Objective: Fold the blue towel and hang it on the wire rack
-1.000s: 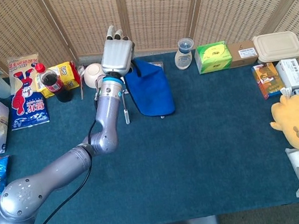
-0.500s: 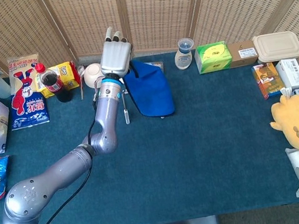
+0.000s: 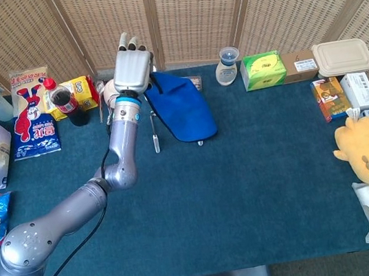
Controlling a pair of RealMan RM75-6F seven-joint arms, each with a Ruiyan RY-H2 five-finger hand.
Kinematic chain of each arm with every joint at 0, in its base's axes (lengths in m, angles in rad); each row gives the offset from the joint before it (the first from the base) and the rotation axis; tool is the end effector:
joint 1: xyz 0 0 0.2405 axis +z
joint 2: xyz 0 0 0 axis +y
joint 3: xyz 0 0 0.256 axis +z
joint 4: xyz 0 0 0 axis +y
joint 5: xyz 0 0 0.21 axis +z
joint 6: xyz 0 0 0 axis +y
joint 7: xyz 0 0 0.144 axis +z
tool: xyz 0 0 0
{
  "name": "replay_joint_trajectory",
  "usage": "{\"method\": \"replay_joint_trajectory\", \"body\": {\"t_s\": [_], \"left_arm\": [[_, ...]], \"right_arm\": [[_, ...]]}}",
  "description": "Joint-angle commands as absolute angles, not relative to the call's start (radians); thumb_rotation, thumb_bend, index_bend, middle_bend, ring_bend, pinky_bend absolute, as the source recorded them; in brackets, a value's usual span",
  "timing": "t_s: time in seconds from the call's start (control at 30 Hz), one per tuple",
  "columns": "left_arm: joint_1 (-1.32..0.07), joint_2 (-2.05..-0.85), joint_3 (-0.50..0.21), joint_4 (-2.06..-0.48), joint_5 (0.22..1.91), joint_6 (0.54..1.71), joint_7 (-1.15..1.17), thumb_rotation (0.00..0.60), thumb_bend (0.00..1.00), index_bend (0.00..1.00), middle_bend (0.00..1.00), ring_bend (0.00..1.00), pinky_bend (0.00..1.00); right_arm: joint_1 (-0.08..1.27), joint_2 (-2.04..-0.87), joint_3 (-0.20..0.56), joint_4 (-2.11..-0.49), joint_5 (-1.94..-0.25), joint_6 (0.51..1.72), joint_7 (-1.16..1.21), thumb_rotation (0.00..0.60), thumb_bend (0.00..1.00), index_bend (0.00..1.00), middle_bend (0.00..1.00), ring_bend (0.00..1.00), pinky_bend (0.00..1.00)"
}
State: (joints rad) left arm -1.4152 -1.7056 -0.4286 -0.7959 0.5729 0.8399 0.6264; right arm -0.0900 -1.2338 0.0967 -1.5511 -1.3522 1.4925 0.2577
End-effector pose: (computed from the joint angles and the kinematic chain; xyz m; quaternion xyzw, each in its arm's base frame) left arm 0.0365 0.5259 0.0523 -0.6536 -0.2622 -0.4121 0.5781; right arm -0.3563 -0.1293 0.1424 0.4214 -0.5262 0.4199 0.6077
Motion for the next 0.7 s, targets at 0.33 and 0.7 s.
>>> {"method": "replay_joint_trajectory", "body": {"t_s": [0.33, 0.7], "left_arm": [[-1.322, -1.588, -0.453, -0.971, 0.740, 0.893, 0.422, 0.600, 0.43, 0.72, 0.39, 0.15, 0.00], [-1.215, -1.440, -0.437, -1.235, 0.889, 0.949, 0.295, 0.600, 0.43, 0.72, 0.39, 0.13, 0.00]], "right_arm": [[-0.084, -1.237, 0.098, -1.552, -1.357, 1.488, 0.252, 0.600, 0.28, 0.06, 0.03, 0.00, 0.00], [-0.073, -1.241, 0.100, -1.552, -1.365, 1.478, 0.248, 0.600, 0.28, 0.06, 0.03, 0.00, 0.00]]}}
